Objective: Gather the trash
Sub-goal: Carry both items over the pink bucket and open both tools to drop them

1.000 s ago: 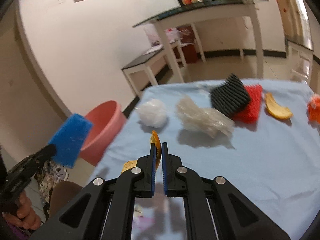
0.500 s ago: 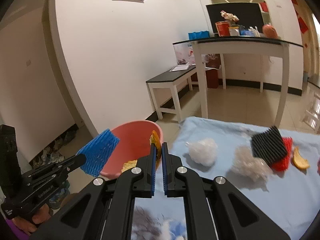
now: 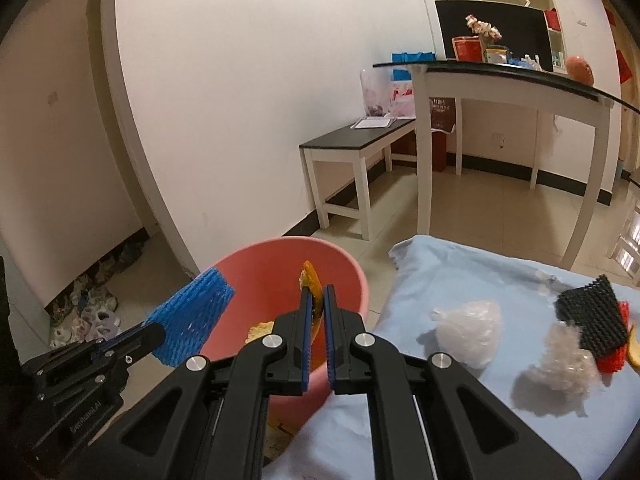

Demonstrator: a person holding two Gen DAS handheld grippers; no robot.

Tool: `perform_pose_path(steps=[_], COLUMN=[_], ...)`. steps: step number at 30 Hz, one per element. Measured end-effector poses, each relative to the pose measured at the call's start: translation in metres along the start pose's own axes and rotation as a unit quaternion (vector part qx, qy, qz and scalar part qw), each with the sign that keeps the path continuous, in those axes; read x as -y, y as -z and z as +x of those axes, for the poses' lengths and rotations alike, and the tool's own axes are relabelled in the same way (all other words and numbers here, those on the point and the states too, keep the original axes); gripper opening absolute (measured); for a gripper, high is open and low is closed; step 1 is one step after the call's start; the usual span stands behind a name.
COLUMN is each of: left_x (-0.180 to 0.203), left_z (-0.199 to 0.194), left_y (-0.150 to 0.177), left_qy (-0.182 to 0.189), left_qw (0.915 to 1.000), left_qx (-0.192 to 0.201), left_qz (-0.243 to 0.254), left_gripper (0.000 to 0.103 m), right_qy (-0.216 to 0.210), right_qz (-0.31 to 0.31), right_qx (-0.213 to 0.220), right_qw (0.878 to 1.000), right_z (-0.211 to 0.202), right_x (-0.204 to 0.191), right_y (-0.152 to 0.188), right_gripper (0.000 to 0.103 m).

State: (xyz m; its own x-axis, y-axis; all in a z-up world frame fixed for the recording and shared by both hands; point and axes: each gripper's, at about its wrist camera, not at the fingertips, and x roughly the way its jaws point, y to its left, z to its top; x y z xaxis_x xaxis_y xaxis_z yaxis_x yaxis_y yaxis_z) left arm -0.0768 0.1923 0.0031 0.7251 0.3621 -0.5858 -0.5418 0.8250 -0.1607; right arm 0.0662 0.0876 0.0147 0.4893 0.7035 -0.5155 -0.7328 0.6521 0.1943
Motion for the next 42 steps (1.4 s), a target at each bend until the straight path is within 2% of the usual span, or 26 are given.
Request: perform_pose_path(steps=[8, 19, 20, 22, 23, 25, 26, 27, 29, 42], left_x=[-0.005, -0.006, -0.007, -0.008, -0.009, -0.01, -0.01, -0.011, -0.011, -0.005], left_z=[0.015, 0.026, 0.027, 0.029, 0.029, 0.029, 0.028, 0.028, 0.028, 0.016], left_y=[-0.001, -0.001, -0.001, -0.002, -0.002, -0.002, -0.002, -0.002, -0.002, -0.003], left_qy=[-0.012, -0.017, -0.018, -0.02, -0.02, -0.018, -0.018, -0.018, -0.018, -0.01], left_qw=[0.9998, 0.9997, 0.9996, 0.9995, 0.9995, 0.9996, 0.9996, 0.9996, 0.9996, 0.9998], left_qx=[-0.013, -0.019, -0.022, -0.024, -0.024, -0.023, -0.022, -0.022, -0.023, -0.018], left_qz=[0.002, 0.005, 0.005, 0.003, 0.0, -0.002, -0.002, -0.002, -0.002, 0.001], left_gripper=[0.006, 0.008, 0.013, 0.032, 0.034, 0.036, 0.036, 0.036, 0.036, 0.036], right_qy=[0.022, 0.032, 0.033, 0.033, 0.034, 0.035, 0.035, 0.037, 0.041, 0.053], right_qz=[-0.015, -0.025, -0.026, -0.027, -0.027, -0.028, -0.029, -0.032, -0.035, -0.041], right_qx=[-0.018, -0.025, -0.025, -0.025, -0.024, -0.02, -0.019, -0.015, -0.003, 0.013], right_qw=[0.999, 0.999, 0.999, 0.999, 0.999, 0.999, 0.999, 0.999, 0.999, 0.998], right_z=[0.027, 0.04, 0.039, 0.04, 0.039, 0.039, 0.038, 0.036, 0.032, 0.008], right_x=[-0.013, -0.017, -0.017, -0.017, -0.017, -0.017, -0.018, -0.019, -0.02, -0.021], right_y=[-0.002, 0.002, 0.003, 0.004, 0.004, 0.004, 0.004, 0.004, 0.004, 0.003], right_gripper=[0.006, 0.007, 0.009, 0.012, 0.013, 0.015, 0.02, 0.032, 0.041, 0.041])
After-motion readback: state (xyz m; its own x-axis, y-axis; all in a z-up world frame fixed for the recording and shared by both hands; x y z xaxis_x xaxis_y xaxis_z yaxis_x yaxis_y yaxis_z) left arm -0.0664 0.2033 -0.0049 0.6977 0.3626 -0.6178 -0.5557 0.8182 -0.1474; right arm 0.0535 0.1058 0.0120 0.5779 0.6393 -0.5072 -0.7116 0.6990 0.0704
